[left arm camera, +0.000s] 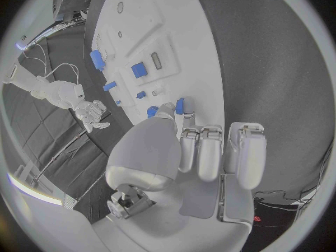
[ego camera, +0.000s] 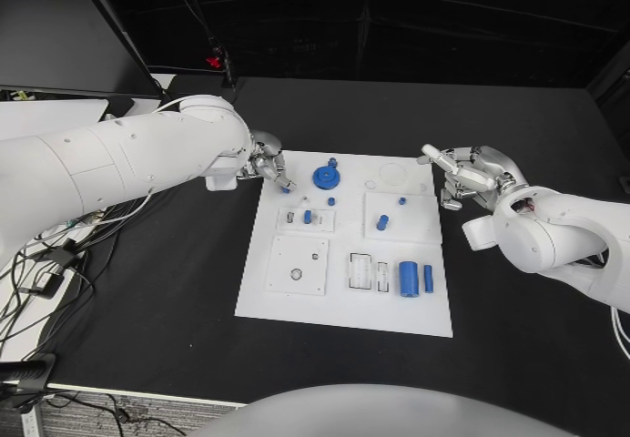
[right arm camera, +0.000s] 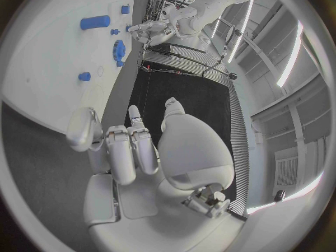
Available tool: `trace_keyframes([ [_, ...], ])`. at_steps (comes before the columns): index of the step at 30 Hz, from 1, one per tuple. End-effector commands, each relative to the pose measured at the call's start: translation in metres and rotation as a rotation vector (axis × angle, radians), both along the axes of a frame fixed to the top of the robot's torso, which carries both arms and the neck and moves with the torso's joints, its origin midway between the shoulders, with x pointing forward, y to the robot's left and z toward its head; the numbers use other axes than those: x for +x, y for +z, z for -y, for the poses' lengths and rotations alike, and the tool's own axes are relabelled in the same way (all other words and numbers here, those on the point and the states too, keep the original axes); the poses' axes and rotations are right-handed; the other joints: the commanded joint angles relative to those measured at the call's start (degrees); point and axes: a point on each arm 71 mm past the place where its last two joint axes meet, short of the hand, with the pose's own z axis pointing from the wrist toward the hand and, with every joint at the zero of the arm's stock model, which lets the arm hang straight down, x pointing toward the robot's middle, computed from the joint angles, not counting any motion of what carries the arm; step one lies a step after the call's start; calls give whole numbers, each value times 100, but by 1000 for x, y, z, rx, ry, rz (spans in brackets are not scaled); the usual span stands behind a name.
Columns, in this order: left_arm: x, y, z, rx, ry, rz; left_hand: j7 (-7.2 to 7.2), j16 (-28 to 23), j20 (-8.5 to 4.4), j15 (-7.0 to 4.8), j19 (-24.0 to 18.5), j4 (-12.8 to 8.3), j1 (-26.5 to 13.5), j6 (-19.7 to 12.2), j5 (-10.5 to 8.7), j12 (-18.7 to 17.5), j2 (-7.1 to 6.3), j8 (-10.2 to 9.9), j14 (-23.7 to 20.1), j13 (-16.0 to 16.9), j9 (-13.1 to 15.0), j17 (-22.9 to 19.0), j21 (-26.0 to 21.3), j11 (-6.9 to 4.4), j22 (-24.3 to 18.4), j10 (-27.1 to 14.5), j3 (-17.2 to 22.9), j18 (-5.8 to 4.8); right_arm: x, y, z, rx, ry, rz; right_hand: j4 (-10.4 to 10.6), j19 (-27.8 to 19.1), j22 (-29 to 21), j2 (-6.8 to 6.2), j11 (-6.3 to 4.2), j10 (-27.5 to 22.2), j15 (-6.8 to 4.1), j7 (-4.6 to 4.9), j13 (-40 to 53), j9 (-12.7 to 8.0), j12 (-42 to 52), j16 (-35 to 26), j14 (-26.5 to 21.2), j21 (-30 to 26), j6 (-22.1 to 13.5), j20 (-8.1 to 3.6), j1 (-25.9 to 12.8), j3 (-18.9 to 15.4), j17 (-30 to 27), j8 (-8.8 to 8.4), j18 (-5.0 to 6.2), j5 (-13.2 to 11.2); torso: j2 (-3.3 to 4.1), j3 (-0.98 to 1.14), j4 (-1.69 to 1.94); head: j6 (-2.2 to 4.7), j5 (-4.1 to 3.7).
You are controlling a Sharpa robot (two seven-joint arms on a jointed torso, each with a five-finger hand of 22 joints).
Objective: Assemble the parts on the task board
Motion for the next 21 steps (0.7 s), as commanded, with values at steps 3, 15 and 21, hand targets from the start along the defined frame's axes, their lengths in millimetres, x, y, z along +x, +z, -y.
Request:
trace_keyframes([
  [3,-1,-2,0,4,-9,-6,-37,5,3,-66,599,9,728,21,110,-3,490,-42,618,1481,2,1510,18,-57,1509,636,179,-37,0,1,-1,4,7,2,7,-36,291,39,45,596,49,5,1508,7,15,14,595,-28,-46,-4,33,-39,1510,28,52,37,0,-1,-2,-12,1],
  [15,-1,-1,-1,-6,-6,6,-36,5,14,-65,599,13,824,44,158,-3,476,-47,618,1481,3,1510,18,-55,1509,636,379,-37,0,0,-1,3,5,0,8,-43,287,41,45,596,49,6,1508,7,15,14,595,-36,-50,-4,33,-42,1510,32,54,38,1,0,2,-12,-7],
  [21,-1,0,-3,-27,-6,27,-40,5,19,-66,599,11,851,64,169,-3,461,-46,618,1481,4,1510,18,-57,1509,636,444,-37,1,0,0,2,3,-1,8,-43,287,41,45,596,49,6,1508,7,15,14,595,-36,-50,-4,33,-42,1510,32,54,38,1,1,4,-5,-17],
])
